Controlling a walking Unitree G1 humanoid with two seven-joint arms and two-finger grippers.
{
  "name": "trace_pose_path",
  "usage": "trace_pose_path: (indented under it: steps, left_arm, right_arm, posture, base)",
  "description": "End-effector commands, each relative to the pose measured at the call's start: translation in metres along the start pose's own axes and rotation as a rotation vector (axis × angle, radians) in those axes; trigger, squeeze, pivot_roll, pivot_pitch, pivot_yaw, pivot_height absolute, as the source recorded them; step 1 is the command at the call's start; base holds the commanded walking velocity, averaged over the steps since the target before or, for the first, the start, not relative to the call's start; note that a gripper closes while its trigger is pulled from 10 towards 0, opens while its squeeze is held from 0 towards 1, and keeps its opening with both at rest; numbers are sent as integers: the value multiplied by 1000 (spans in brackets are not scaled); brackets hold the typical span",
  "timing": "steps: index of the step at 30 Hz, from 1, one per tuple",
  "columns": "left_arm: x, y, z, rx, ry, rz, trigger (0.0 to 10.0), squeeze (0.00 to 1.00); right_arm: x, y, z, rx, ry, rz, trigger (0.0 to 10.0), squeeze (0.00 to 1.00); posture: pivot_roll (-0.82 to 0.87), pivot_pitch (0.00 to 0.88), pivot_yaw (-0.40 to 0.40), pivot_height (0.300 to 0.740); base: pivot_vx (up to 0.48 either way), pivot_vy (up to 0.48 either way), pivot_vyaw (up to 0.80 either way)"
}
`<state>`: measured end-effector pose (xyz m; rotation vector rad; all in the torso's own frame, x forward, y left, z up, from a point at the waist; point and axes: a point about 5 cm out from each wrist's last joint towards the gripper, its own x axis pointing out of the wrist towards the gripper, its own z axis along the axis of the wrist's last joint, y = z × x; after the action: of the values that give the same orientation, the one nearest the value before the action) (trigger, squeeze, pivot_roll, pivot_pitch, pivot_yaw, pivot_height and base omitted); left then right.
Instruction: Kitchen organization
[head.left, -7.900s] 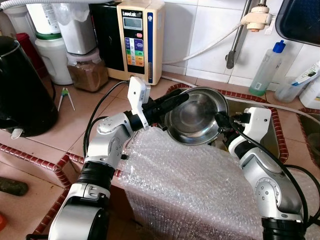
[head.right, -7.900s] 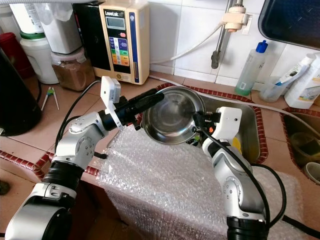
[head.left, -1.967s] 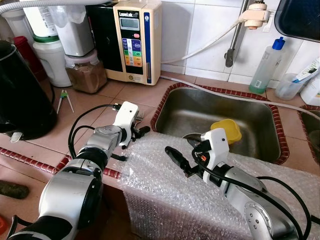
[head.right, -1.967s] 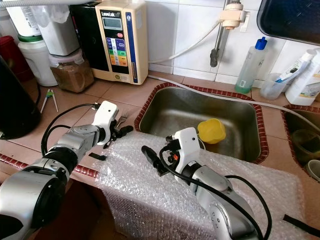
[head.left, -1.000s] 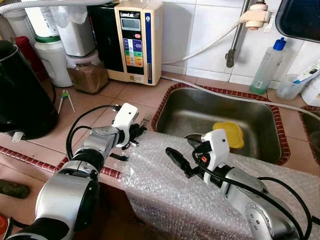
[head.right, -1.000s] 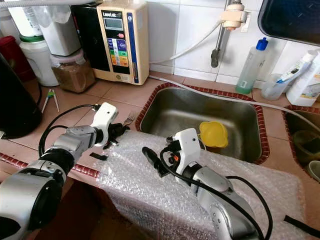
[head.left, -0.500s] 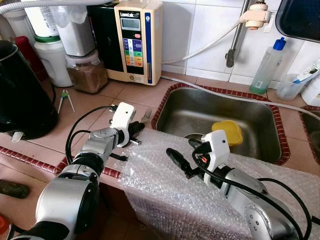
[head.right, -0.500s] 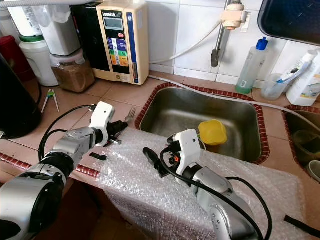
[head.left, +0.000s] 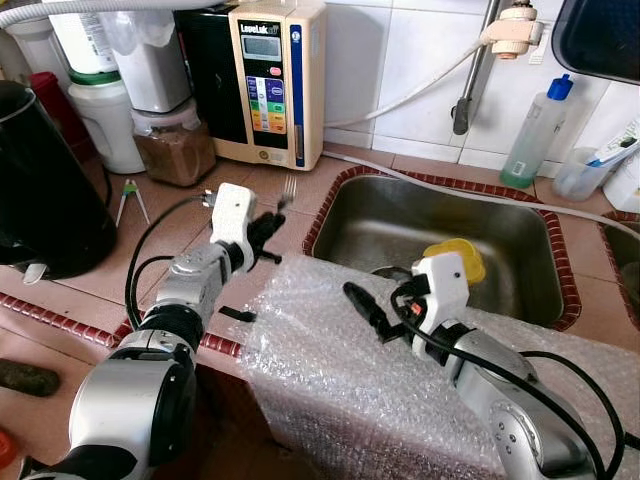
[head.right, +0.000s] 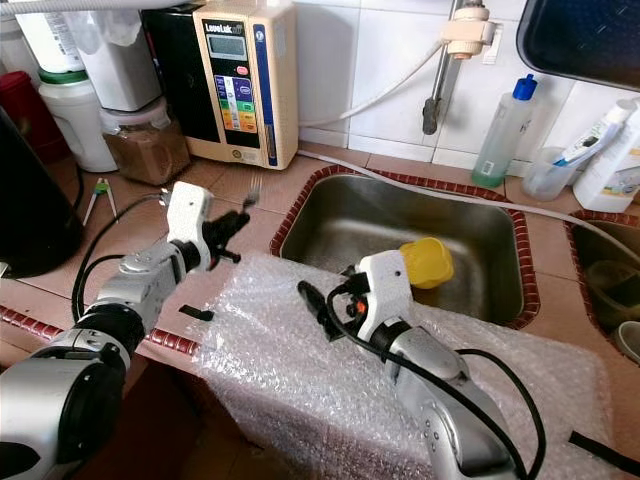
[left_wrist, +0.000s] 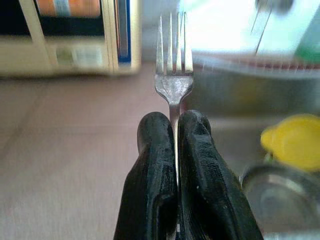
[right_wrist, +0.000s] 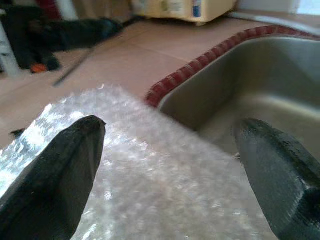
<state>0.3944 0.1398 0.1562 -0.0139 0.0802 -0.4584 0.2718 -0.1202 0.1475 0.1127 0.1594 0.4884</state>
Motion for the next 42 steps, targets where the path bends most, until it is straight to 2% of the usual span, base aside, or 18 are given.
trace_pose_path:
  steps: [1,5,7,8,10,13,16,19,24,32,33,35,36,37,42]
  left_arm:
    - [-1,-2,8,29,-86,-13,0,0]
    - [-2,-10,17,138,-182,-42,0,0]
    - [-2,-18,21,180,-230,-87,0,0]
    - [-3,-26,24,237,-264,-133,0,0]
    - [-3,-30,25,265,-282,-155,0,0]
    - [-3,-48,27,333,-338,-245,0,0]
    - [-4,-58,27,365,-365,-300,0,0]
    - [-8,-70,25,378,-388,-409,0,0]
    - [-13,-80,28,411,-438,-516,0,0]
    - [-15,-86,28,466,-441,-601,0,0]
    - [-16,-86,28,473,-443,-614,0,0]
    - [-17,-88,27,475,-444,-630,0,0]
    - [-17,-88,27,474,-445,-633,0,0]
    - [-17,-89,27,474,-446,-639,0,0]
    - [-17,-93,25,466,-447,-645,0,0]
  right_arm:
    - [2,-8,9,-15,-49,-63,10000,0]
    - [4,-16,24,-15,-151,-130,10000,0]
    - [4,-17,38,1,-231,-133,10000,0]
    - [4,-16,48,20,-285,-120,10000,0]
    - [4,-16,53,31,-309,-112,10000,0]
    - [5,-15,60,70,-349,-87,10000,0]
    - [6,-13,63,99,-371,-64,10000,0]
    - [5,-9,68,127,-396,-3,10000,0]
    - [5,-14,72,139,-403,20,10000,0]
    - [12,-16,79,126,-409,43,10000,0]
    - [14,-16,82,127,-413,46,9686,0]
    - [17,-16,84,136,-418,51,3255,0]
    - [18,-16,84,138,-419,51,3255,0]
    - [19,-16,84,140,-419,53,0,0]
    - [29,-14,85,166,-407,70,0,0]
  posture:
    - [28,0,56,740]
    - [36,0,47,740]
    - [39,0,43,740]
    - [41,0,41,740]
    - [41,0,40,740]
    - [40,0,39,740]
    - [38,0,39,740]
    - [32,0,43,740]
    - [30,0,40,740]
    - [32,0,38,740]
    - [31,0,37,740]
    - [30,0,37,740]
    - [30,0,37,740]
    - [29,0,36,740]
    - [28,0,29,740]
  base:
    - [0,0,0]
    - [0,0,0]
    - [0,0,0]
    - [0,0,0]
    - [0,0,0]
    - [0,0,0]
    - [0,0,0]
    - [0,0,0]
    - [0,0,0]
    - [0,0,0]
    - [0,0,0]
    - [0,0,0]
    - [0,0,0]
    - [0,0,0]
    - [0,0,0]
